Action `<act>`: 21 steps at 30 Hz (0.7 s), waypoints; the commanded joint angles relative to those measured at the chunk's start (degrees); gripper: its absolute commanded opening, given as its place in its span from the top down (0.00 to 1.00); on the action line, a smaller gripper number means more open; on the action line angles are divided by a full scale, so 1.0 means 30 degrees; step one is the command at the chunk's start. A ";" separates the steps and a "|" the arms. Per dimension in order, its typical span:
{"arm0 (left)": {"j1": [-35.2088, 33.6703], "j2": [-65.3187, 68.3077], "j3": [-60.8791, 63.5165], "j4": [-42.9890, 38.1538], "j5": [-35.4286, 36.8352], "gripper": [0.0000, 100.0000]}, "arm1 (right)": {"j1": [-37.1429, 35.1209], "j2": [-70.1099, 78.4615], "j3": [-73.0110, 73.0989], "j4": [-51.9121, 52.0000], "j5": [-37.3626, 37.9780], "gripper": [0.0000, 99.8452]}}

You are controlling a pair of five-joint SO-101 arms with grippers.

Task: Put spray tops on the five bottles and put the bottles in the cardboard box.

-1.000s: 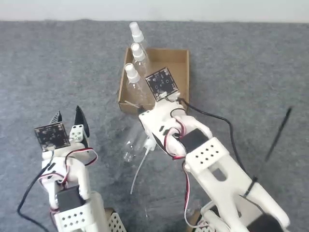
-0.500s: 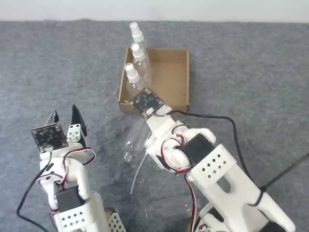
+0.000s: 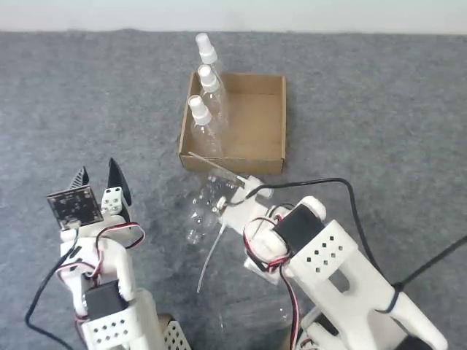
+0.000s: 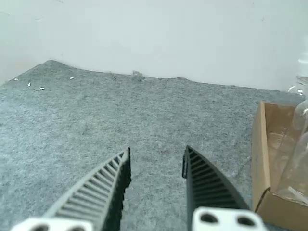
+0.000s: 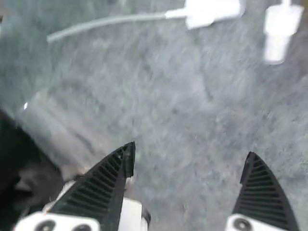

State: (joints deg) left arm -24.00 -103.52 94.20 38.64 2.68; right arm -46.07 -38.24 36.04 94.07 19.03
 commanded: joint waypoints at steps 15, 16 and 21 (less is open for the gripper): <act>-0.0674 -0.0293 -0.0103 -0.0850 0.0000 0.83 | -0.6022 -0.0806 -0.0557 0.2564 0.1201 0.69; -0.0674 -0.0293 -0.0103 -0.0850 0.0000 0.83 | -0.6462 -0.0806 -0.0059 0.2476 0.1201 0.69; -0.1289 -0.0293 -0.0073 -0.1143 0.0029 0.84 | -0.8689 -0.0806 0.2403 0.0366 -0.0527 0.69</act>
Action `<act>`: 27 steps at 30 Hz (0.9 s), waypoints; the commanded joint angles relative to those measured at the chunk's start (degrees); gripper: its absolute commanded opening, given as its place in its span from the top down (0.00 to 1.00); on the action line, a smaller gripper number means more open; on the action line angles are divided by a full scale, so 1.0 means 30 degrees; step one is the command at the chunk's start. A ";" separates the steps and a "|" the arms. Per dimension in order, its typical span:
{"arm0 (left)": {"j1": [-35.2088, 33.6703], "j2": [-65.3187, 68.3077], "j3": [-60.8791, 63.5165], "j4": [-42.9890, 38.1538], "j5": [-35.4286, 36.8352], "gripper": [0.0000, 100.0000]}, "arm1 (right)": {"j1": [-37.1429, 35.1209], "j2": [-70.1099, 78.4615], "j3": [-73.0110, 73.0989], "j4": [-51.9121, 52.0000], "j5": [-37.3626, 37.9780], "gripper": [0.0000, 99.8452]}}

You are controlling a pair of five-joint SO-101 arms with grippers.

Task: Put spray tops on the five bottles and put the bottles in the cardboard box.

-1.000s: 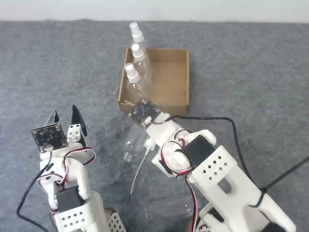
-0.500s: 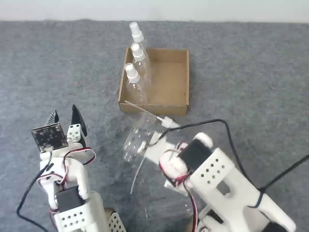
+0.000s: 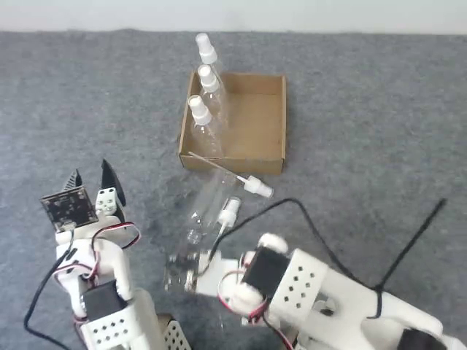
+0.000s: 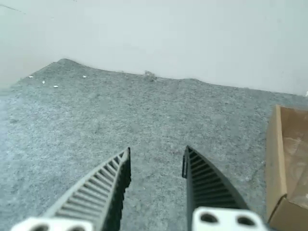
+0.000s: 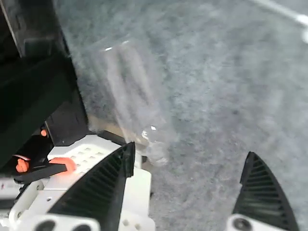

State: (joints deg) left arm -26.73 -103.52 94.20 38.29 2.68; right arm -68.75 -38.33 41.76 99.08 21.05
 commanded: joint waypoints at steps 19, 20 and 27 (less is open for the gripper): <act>-0.0498 -0.0293 0.0015 -0.1084 0.0029 0.84 | -0.4088 -0.0542 0.6418 -0.8718 -0.2198 0.70; -0.0498 -0.0293 0.0015 -0.1084 0.0029 0.84 | -0.4088 -0.0542 0.6740 -0.9011 -0.2168 0.70; -0.0498 -0.0293 0.0015 -0.1084 0.0029 0.84 | -0.3092 -0.0542 0.7473 -0.9392 -0.2139 0.70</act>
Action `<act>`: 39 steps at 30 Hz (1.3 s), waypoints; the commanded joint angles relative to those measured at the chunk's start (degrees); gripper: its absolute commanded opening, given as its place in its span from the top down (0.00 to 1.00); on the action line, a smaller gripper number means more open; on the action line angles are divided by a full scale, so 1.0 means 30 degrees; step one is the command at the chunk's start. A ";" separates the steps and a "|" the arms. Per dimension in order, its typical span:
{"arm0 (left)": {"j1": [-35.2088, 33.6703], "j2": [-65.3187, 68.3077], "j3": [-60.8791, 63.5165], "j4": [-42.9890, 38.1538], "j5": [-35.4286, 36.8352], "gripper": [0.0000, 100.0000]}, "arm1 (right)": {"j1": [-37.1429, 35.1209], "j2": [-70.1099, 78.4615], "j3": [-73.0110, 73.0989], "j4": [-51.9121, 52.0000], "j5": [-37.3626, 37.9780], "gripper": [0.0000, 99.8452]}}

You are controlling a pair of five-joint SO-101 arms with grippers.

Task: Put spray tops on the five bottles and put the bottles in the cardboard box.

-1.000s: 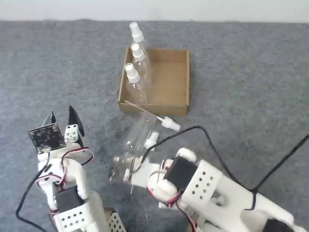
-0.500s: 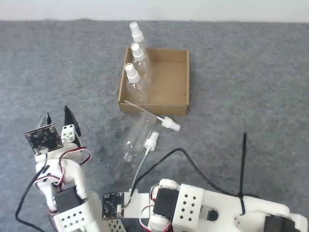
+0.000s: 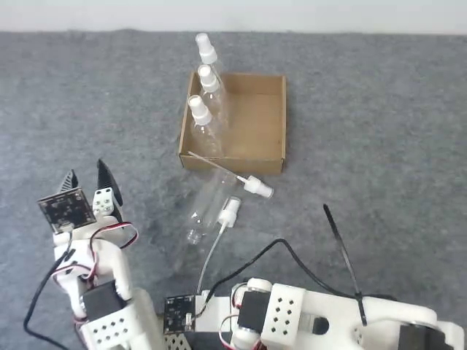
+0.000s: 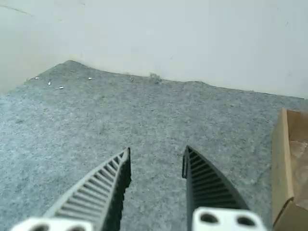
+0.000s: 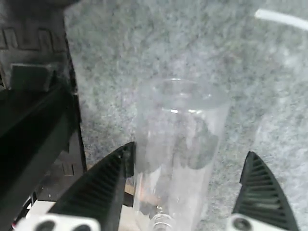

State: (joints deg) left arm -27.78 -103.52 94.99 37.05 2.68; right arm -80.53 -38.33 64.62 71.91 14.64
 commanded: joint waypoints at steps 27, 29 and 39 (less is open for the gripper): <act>-0.0147 -0.0293 -0.0249 -0.0674 0.0029 0.84 | 1.3201 -0.0542 0.0234 -0.4615 -0.2022 0.70; -0.0147 -0.0293 -0.0249 -0.0674 0.0029 0.84 | 1.3524 -0.0542 0.0205 -0.4879 -0.2667 0.70; -0.0147 -0.0293 -0.0249 -0.0674 0.0029 0.84 | 1.6571 -0.0718 0.0205 -0.6901 -0.7355 0.70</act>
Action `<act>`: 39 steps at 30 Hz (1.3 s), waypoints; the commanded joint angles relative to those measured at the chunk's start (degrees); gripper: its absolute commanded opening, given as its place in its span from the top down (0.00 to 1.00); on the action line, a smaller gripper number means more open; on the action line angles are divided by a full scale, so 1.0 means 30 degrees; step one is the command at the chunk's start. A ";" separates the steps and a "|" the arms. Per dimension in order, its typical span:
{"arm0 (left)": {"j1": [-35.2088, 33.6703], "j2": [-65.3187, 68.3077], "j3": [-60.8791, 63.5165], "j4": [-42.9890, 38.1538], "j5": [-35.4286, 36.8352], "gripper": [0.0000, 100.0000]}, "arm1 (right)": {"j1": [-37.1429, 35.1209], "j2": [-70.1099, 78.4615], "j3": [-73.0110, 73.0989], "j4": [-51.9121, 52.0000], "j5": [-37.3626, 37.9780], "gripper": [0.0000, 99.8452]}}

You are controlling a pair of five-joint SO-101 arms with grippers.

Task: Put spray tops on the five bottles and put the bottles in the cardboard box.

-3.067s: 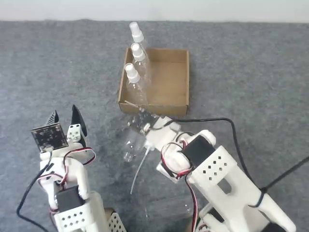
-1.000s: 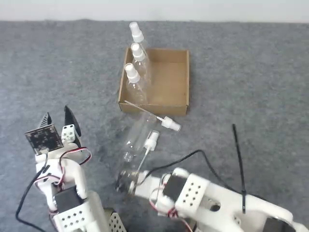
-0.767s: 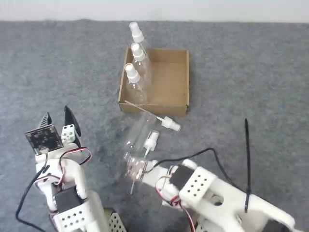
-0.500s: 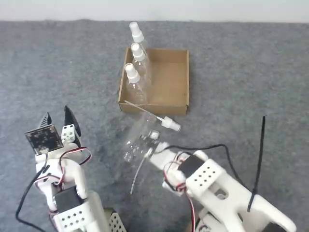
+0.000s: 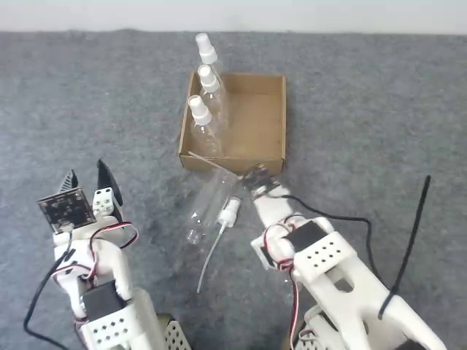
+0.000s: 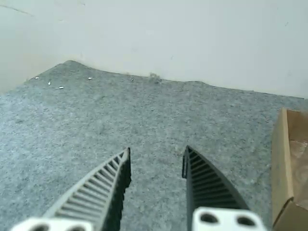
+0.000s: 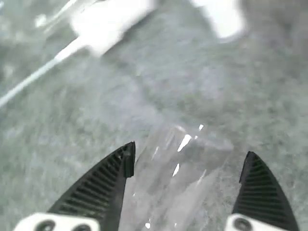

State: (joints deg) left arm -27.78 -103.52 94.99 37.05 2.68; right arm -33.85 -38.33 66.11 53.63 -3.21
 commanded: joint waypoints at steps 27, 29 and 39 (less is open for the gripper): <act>-0.0147 -0.0293 -0.0220 -0.0674 0.0029 0.84 | 0.7399 -0.0513 -0.1700 -0.1568 -1.0403 0.70; -0.0147 -0.0293 -0.0220 -0.0674 0.0029 0.84 | 0.7399 -0.0513 -0.1817 -0.1568 -1.0696 0.74; -0.0147 -0.0293 -0.0220 -0.0674 0.0029 0.84 | 0.7253 -0.0777 -0.2198 -0.1773 -1.0256 0.82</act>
State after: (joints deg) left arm -27.78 -103.52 94.99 37.05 2.68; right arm -12.57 -38.33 63.82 49.05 -35.56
